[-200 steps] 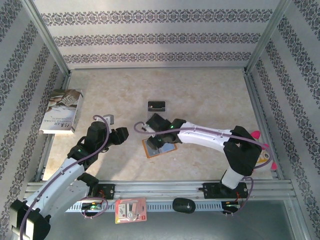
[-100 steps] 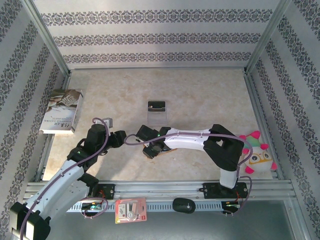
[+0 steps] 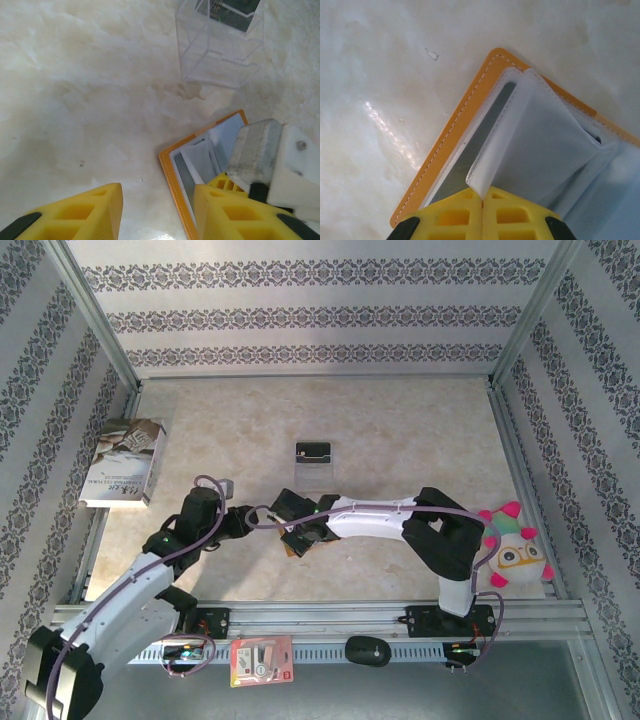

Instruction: Take the credit cards out of the card holder

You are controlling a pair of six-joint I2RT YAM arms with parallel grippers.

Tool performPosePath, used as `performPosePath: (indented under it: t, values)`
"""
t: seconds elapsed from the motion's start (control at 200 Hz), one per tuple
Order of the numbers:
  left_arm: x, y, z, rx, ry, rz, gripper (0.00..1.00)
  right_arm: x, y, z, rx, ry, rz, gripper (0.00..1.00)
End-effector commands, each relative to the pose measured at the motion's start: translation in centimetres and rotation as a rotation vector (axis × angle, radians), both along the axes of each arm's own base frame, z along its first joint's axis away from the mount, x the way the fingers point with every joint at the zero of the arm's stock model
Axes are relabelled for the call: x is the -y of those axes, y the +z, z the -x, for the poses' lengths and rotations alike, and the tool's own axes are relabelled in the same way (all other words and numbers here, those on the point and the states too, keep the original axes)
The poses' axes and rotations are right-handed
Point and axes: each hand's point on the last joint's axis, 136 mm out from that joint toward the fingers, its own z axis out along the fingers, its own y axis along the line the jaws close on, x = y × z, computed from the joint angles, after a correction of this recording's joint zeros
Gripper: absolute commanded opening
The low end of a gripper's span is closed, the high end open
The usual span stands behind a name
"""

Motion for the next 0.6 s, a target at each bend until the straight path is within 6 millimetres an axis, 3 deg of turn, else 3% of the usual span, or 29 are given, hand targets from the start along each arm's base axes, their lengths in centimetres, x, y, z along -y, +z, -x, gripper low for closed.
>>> performPosePath:
  t: [0.0, 0.22, 0.595]
  values:
    - [1.5, -0.3, -0.4, 0.006, -0.020, 0.072, 0.39, -1.1, 2.2, -1.0, -0.009, -0.076, -0.169, 0.00]
    - [4.1, -2.0, -0.6, -0.009, -0.061, 0.037, 0.35, -1.1, 4.4, -2.6, -0.064, -0.256, -0.365, 0.00]
    - [7.6, -5.8, -2.3, -0.053, -0.113, -0.023, 0.22, -0.2, 3.7, -2.4, -0.128, -0.314, -0.423, 0.00]
